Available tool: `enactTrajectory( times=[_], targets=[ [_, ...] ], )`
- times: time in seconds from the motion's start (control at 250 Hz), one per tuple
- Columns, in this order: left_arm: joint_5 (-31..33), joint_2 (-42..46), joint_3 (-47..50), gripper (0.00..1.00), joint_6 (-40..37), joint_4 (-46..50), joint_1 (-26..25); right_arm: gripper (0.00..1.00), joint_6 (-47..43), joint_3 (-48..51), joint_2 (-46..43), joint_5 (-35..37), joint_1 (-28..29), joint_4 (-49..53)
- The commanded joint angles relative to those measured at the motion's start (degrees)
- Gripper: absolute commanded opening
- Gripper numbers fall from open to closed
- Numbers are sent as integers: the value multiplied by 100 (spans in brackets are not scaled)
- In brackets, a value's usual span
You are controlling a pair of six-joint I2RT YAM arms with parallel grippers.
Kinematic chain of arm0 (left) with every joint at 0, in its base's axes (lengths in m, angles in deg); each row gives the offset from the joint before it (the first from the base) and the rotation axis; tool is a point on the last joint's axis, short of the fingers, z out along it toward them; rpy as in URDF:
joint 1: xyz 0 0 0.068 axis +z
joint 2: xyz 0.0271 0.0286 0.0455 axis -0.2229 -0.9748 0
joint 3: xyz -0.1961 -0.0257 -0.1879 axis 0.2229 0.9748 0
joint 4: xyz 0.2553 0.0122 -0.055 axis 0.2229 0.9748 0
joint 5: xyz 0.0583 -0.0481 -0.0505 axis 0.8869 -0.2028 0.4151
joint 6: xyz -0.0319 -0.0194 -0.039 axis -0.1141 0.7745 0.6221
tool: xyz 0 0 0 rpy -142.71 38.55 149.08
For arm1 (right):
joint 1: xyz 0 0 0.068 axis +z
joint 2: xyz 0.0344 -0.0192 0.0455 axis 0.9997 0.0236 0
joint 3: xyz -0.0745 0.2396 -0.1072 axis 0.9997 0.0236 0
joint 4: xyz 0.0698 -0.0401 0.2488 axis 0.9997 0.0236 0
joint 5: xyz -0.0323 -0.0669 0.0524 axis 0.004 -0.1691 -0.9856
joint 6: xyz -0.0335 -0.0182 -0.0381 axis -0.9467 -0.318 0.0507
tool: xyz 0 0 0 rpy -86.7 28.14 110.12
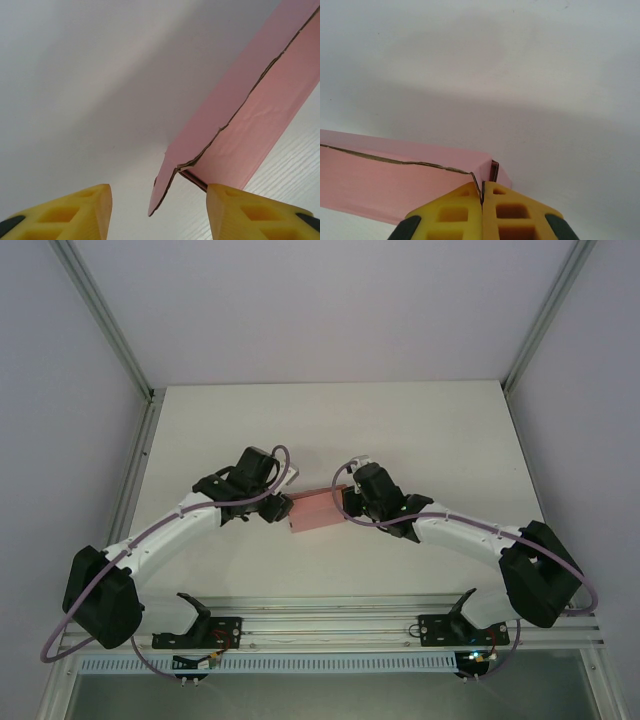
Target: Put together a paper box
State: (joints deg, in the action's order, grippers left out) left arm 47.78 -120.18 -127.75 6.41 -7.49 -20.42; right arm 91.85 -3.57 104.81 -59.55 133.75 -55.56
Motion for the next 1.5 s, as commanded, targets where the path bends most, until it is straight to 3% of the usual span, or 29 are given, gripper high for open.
enactTrajectory(
  times=[0.0,0.172,0.339,0.451,0.527,0.647,0.934,1.09,1.498],
  targets=[
    [-181,226,5,53,44,60,-28,0,63,8,187,-166,35,647],
    [-91,182,90,52,66,-28,-32,0,63,18,178,-192,41,626],
    [-93,-63,89,44,149,-52,-28,0,37,9,171,-213,38,656],
    [-108,-159,-13,28,270,-72,-33,0,28,5,167,-227,34,653],
    [-96,-123,-59,0,366,-117,-32,0,38,9,172,-210,40,664],
    [-264,-74,-138,0,823,-233,-30,0,29,7,150,-93,59,713],
    [-603,-701,-764,0,2796,-51,-32,0,-7,-154,345,498,342,733],
    [-949,-883,-936,0,3392,207,-32,0,77,-172,463,831,513,739],
    [-856,-570,-1167,0,3991,271,-23,0,219,88,315,1231,704,444]
  ],
)
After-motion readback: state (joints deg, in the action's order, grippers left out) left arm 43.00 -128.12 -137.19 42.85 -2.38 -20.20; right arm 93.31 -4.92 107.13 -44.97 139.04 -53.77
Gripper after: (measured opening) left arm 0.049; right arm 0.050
